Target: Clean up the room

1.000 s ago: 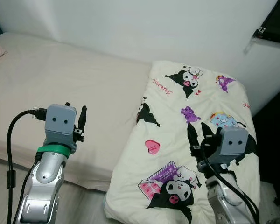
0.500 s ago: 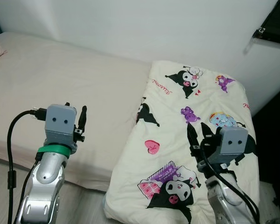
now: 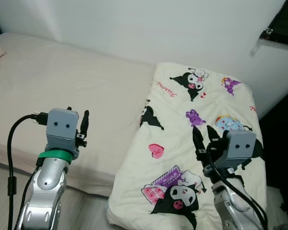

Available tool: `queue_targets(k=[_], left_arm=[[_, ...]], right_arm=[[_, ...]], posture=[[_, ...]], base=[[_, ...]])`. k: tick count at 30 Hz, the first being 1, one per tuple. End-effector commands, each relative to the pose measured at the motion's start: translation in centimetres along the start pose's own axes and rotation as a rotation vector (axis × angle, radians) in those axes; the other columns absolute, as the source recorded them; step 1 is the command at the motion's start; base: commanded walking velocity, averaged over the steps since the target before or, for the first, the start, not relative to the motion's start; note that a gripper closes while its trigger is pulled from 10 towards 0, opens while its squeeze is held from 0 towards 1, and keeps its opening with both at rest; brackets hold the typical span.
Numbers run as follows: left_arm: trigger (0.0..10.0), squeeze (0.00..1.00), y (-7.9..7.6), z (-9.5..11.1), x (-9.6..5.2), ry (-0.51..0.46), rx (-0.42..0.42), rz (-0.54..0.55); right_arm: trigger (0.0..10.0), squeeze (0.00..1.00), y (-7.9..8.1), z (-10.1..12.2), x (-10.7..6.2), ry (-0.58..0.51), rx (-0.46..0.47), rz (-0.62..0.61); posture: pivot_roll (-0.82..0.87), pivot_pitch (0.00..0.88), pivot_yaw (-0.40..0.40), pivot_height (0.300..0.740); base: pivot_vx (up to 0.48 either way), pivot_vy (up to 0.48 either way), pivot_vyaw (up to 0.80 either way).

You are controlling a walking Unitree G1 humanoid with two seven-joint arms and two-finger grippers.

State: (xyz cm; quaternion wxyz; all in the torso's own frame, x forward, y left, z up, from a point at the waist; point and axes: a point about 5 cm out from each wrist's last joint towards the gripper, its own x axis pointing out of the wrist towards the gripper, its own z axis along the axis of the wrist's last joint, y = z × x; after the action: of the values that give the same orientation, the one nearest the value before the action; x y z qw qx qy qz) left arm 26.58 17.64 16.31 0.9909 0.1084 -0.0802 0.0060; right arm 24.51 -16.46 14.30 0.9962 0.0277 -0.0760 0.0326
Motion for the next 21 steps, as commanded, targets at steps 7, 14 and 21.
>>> queue_targets(k=[7, 14, 21], left_arm=[[10.0, 0.0, -0.03, -0.05, -0.25, 0.011, 0.001, -0.003], [10.0, 0.0, -0.01, -0.05, -0.23, 0.011, 0.003, -0.005], [10.0, 0.0, -0.02, -0.04, -0.21, 0.012, 0.003, -0.007]], right_arm=[[10.0, 0.0, -0.1, -0.18, -0.32, 0.018, -0.004, -0.011], [10.0, 0.0, 0.01, -0.25, -0.33, 0.019, -0.001, -0.01], [10.0, 0.0, 0.1, -0.29, -0.32, 0.02, 0.001, -0.009]], posture=[[-0.04, 0.005, -0.026, 0.74], [-0.03, 0.004, -0.024, 0.74], [-0.03, 0.003, -0.023, 0.74]], base=[[0.0, 0.0, 0.0], [0.0, 0.0, 0.0], [0.0, 0.0, 0.0]])
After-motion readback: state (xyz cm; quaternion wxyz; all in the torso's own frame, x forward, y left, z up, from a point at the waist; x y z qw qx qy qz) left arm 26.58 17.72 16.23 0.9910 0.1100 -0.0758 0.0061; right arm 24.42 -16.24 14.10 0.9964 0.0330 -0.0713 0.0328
